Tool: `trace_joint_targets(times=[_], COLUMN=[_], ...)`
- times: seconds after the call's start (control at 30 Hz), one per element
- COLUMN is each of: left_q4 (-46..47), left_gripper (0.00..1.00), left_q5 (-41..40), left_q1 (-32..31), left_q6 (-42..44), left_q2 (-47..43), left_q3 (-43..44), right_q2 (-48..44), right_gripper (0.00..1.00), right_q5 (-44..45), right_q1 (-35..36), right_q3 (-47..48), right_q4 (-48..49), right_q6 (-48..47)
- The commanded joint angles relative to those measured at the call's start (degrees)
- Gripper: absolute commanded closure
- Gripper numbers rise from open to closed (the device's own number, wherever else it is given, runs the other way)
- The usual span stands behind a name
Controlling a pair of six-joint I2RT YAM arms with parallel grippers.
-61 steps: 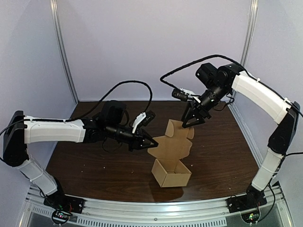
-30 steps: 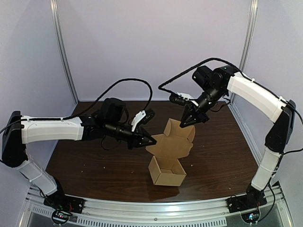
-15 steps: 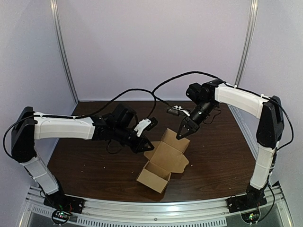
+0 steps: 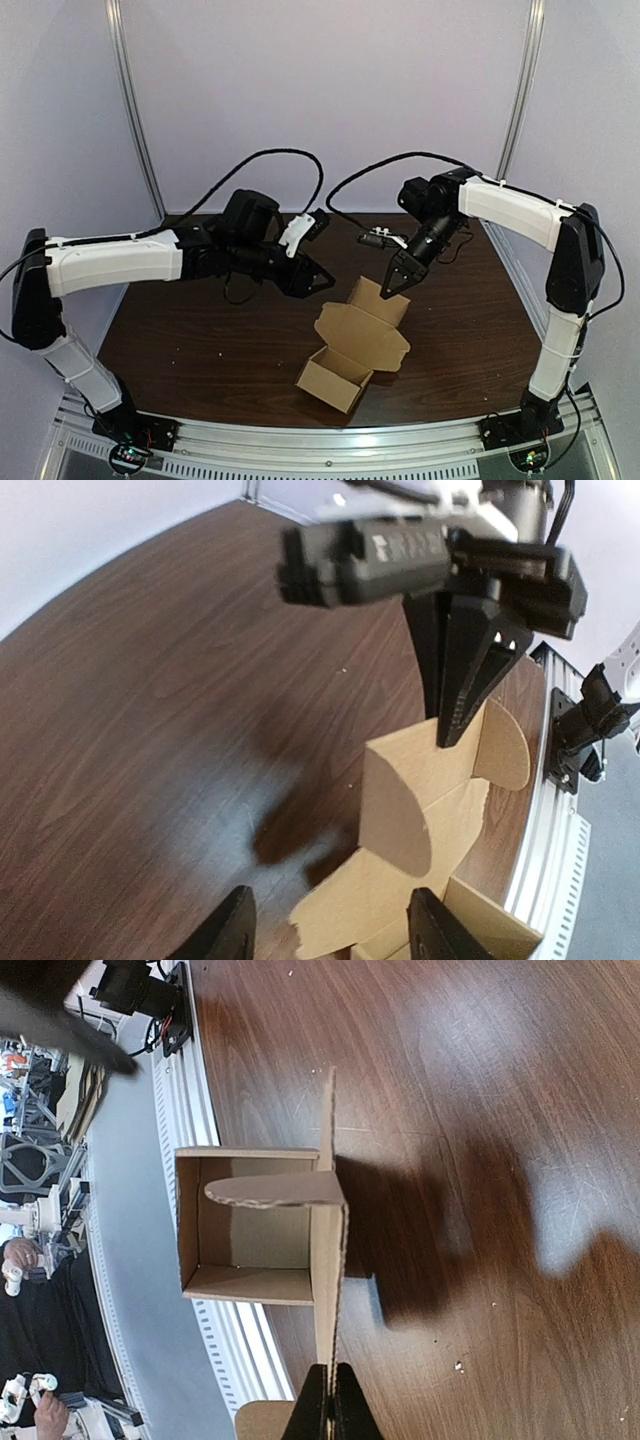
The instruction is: Fold the paper box
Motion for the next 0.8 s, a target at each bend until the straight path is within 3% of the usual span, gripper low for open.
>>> trace_joint_targets(times=[0.0, 0.07, 0.17, 0.3, 0.47, 0.77], left_q4=[-6.77, -4.56, -2.27, 1.59, 10.84, 20.53], left_gripper=[0.41, 0.38, 0.41, 0.43, 0.43, 0.45], left_q5=[-9.09, -9.72, -3.66, 7.01, 20.28, 32.14], left_q1=[4.77, 8.07, 10.82, 10.79, 9.36, 7.87], left_q6=[5.59, 3.67, 2.18, 0.87, 0.28, -3.04], left_q2=[-9.82, -10.97, -7.22, 1.13, 2.01, 2.21], left_q3=[-1.8, -5.35, -6.99, -5.33, -6.89, -9.83], right_q2=[-5.07, -6.33, -8.27, -9.8, -9.81, -8.7], right_gripper=[1.0, 1.0, 1.0, 1.0, 1.0, 1.0], right_q5=[0.5, -1.52, -2.6, -3.1, -1.89, 1.54], right_q1=[-0.37, -0.28, -0.13, 0.0, 0.05, 0.05], right_q3=[-1.42, -1.52, -1.94, -1.97, -1.63, -2.25], right_q4=[-3.58, -5.65, -5.94, -5.93, -4.4, -0.46], right_q6=[-7.36, -10.93, -12.87, -13.85, -11.82, -7.77])
